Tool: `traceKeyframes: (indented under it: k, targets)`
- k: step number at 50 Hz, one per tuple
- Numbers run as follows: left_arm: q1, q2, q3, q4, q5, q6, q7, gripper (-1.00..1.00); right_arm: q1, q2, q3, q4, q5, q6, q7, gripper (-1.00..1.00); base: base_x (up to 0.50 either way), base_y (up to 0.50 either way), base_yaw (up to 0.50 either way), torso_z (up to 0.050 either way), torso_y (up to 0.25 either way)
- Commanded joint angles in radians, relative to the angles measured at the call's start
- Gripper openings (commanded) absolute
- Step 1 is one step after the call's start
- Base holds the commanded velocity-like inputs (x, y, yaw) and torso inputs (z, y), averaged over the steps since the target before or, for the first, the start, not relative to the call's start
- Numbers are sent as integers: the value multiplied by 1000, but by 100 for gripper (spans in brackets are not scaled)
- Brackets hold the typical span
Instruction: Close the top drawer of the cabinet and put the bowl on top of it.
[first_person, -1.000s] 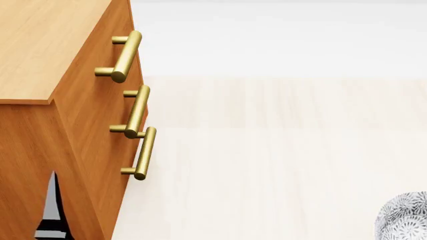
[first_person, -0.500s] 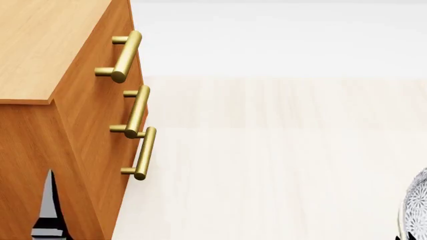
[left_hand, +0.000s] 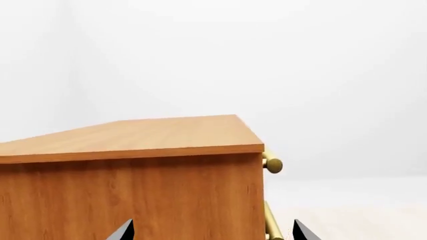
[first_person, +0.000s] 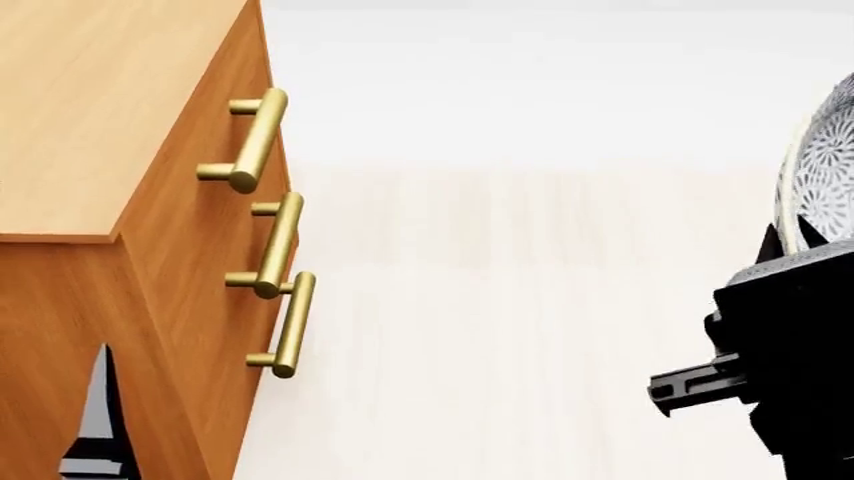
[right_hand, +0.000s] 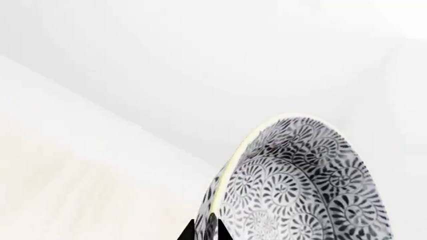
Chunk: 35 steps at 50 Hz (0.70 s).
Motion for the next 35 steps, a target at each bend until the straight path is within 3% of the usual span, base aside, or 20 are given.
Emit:
traceKeyframes:
  k: [1,16,35]
  targets:
    - [-4,-1,-16,-17,-42,-1,14,100,211,-151,113,59,160,203,5,-100,0,0,0,34,141]
    - [-15,0,-59,-40,-138,-4,42,100,326,-400,154,243,189,289,-57,-100,0,0,0,20,232]
    - [-43,-1,-57,-60,-157,-24,38,100,423,-706,201,558,172,301,-184,-100,0,0,0,1,250]
